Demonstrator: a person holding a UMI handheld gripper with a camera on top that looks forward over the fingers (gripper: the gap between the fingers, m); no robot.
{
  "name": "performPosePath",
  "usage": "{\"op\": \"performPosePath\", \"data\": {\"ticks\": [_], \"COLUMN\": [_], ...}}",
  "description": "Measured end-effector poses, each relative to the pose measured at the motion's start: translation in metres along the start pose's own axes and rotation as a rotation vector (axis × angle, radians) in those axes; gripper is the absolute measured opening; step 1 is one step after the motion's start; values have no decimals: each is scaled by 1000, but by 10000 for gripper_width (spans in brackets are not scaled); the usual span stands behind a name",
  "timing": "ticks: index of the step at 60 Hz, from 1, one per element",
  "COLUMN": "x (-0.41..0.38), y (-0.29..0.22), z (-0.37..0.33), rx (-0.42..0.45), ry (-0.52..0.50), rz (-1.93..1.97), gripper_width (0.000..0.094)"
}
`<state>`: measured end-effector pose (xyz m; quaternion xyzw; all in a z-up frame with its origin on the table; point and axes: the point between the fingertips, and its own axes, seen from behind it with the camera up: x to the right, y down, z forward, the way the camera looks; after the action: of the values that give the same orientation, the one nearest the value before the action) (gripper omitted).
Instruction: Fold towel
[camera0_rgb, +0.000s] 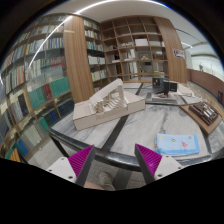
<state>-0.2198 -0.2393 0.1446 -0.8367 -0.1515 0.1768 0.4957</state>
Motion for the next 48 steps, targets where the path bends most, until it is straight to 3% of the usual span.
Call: {"op": "performPosePath", "data": {"ticks": [16,24,31,37,43,44,48], "x": [74,139,191,213,224,221,233], "y": [4,11,32,41,64,60,58], "z": [50,93,126,146,159,160,161], "rx": [-39,-62,-134,-157,-226,-204,-177], "ry": [127,216,277,286,290,274,308], "rz": [-54,-101,-115,-98,-91,-91,-128], "gripper_width": [820,750,670,614,433,412,95]}}
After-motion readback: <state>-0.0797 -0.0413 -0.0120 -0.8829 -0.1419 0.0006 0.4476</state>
